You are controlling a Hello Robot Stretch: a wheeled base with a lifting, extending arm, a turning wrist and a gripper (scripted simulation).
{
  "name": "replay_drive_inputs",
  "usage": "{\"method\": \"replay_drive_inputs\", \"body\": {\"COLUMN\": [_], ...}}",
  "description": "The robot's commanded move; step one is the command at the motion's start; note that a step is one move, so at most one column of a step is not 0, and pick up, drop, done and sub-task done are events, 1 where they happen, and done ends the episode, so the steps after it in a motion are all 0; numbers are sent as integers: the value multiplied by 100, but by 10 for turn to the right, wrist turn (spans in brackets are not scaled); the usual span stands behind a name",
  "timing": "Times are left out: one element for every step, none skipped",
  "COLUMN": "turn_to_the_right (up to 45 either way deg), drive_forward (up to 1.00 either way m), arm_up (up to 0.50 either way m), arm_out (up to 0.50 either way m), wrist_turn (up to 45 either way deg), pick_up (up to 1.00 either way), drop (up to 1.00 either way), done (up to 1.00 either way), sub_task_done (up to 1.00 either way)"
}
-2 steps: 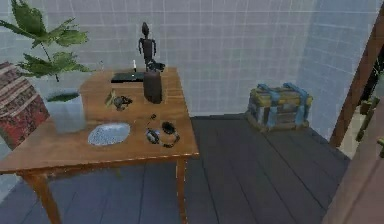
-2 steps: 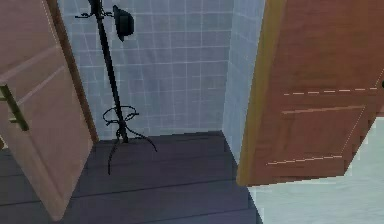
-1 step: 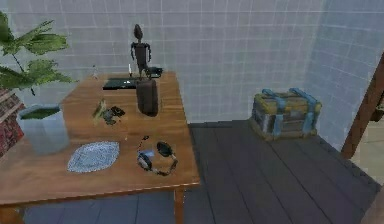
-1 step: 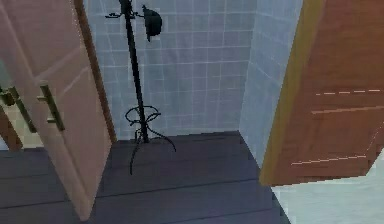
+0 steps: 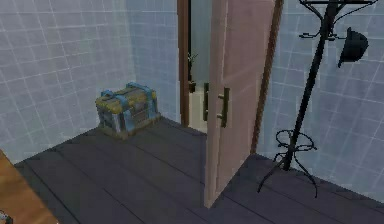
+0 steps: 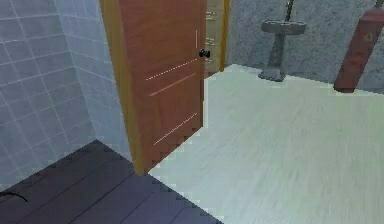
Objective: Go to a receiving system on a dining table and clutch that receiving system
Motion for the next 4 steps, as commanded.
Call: {"method": "replay_drive_inputs", "body": {"turn_to_the_right": [180,0,-450,-450], "drive_forward": [0,10,0,0], "arm_up": [0,0,0,0], "arm_out": [0,0,0,0], "wrist_turn": [0,0,0,0], "pick_up": [0,0,0,0], "drop": [0,0,0,0], "done": [0,0,0,0], "sub_task_done": [0,0,0,0]}}
